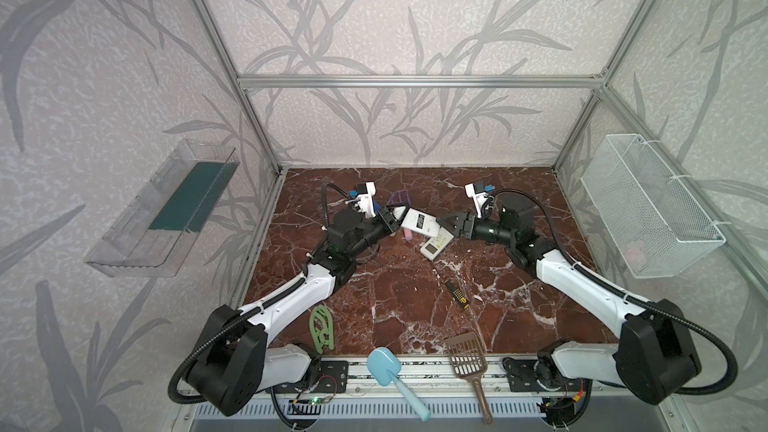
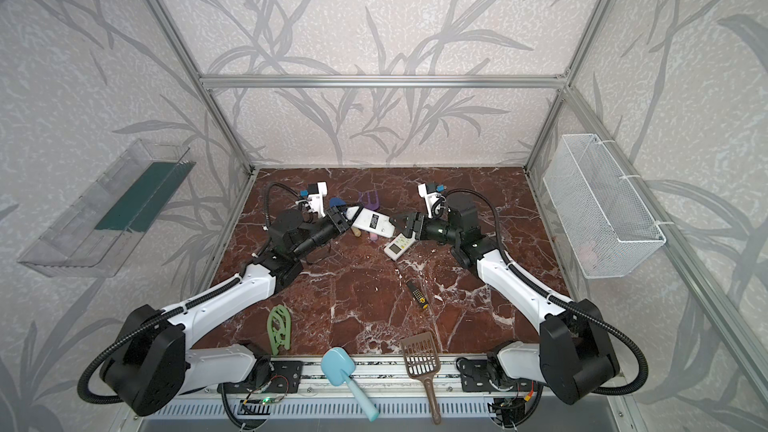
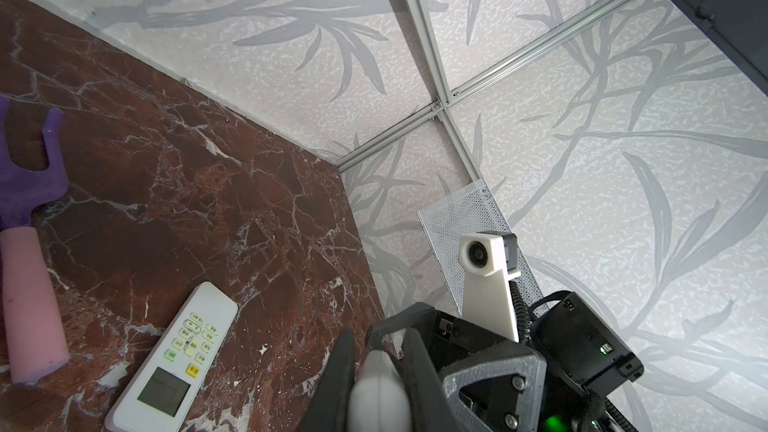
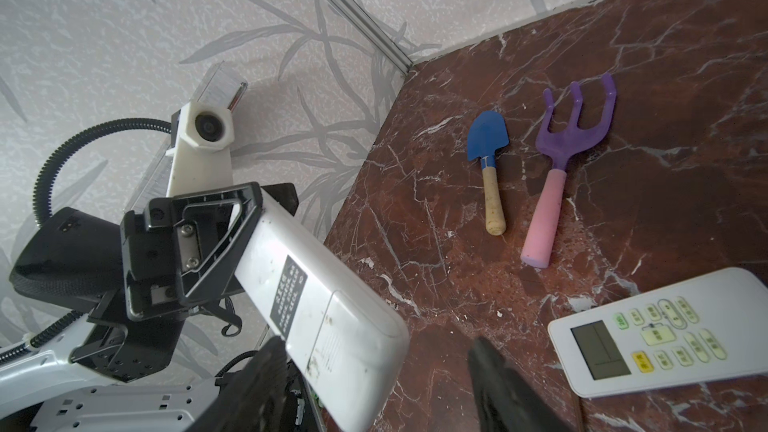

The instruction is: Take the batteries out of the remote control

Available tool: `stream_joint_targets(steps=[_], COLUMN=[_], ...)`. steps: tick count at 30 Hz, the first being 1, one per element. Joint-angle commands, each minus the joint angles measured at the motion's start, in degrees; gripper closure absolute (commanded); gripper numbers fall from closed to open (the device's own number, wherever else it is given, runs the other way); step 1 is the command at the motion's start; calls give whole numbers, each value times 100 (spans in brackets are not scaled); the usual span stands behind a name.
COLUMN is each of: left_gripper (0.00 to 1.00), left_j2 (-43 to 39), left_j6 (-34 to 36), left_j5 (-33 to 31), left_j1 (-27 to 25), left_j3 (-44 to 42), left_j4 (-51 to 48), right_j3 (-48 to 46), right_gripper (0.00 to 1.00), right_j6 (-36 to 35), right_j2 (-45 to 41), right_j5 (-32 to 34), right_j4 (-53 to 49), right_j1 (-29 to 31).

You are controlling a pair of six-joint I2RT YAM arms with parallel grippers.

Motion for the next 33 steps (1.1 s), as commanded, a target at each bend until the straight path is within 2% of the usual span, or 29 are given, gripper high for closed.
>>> stream_joint_targets(steps=[1, 11, 19, 33], left_gripper=[100, 100, 100, 100], left_j2=[7, 115, 309, 281], left_j6=[-184, -126, -331, -414], left_j5=[-71, -53, 61, 26], left_j1=[-43, -74, -102, -122], left_j3=[215, 342, 395, 458], left_j4=[378, 406, 913, 1077], right_j3=[73, 73, 42, -50], right_gripper=[34, 39, 51, 68], right_j6=[119, 229, 634, 1024], right_j2=[114, 199, 309, 463], right_j5=[-214, -307, -434, -654], right_j4=[351, 472, 945, 1444], right_j1=[30, 133, 143, 143])
